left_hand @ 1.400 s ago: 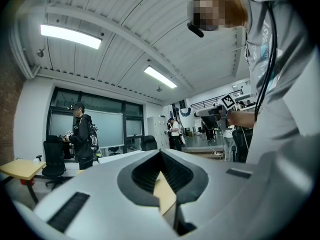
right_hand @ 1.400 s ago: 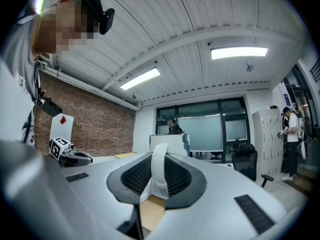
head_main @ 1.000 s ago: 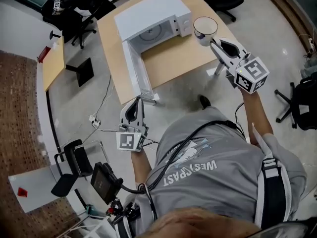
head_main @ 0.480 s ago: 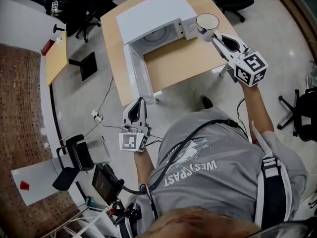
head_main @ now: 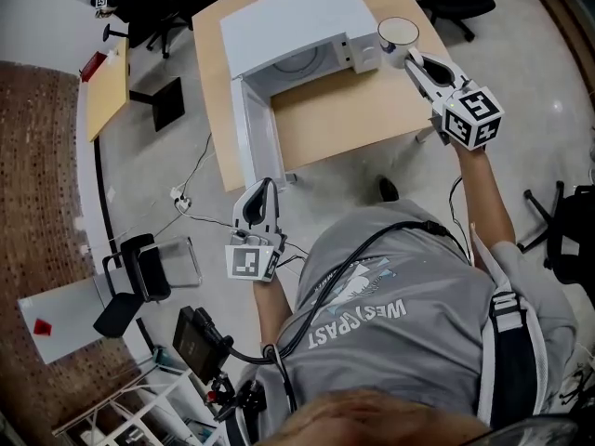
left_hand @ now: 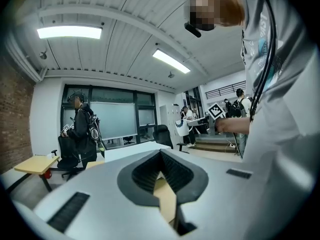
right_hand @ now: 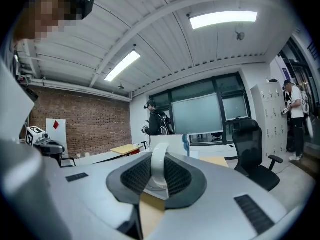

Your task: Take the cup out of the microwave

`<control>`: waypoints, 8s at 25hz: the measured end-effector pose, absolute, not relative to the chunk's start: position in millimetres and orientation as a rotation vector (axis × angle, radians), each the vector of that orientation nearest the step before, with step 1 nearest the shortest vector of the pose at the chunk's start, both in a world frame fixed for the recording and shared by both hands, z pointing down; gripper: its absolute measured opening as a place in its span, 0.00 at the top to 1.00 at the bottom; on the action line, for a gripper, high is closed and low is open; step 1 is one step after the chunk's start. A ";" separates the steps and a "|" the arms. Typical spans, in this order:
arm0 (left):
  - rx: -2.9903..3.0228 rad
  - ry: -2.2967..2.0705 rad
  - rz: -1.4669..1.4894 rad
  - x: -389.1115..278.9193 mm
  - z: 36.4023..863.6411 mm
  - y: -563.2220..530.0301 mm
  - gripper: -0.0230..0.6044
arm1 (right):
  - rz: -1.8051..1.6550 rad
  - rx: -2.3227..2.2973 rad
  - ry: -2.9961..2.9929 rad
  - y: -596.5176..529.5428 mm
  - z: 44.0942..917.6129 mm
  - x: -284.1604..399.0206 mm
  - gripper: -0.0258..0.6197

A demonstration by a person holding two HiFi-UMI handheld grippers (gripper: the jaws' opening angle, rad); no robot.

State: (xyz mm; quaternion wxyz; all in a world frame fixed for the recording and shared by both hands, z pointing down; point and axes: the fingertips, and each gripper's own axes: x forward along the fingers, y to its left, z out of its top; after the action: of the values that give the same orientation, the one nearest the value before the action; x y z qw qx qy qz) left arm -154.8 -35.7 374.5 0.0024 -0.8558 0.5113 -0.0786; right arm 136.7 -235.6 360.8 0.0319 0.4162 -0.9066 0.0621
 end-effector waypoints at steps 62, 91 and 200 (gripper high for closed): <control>-2.697 1.811 -0.486 -89.1 419.9 -150.9 0.89 | 0.382 1.298 -2.641 -519.2 544.0 193.3 0.85; -2.753 1.817 -0.585 -80.0 442.1 -174.4 0.89 | 0.607 1.366 -2.444 -568.3 694.5 210.7 0.85; -2.716 1.694 -0.353 -131.4 417.2 -16.5 0.89 | 0.468 1.399 -2.397 -386.0 633.8 164.9 0.65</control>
State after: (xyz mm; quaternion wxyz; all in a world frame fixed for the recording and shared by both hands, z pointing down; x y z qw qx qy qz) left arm -131.4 -16.5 417.2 -0.0395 -0.8427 0.5256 -0.1095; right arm 164.9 -386.0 633.8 0.1630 0.4903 -0.8403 0.1639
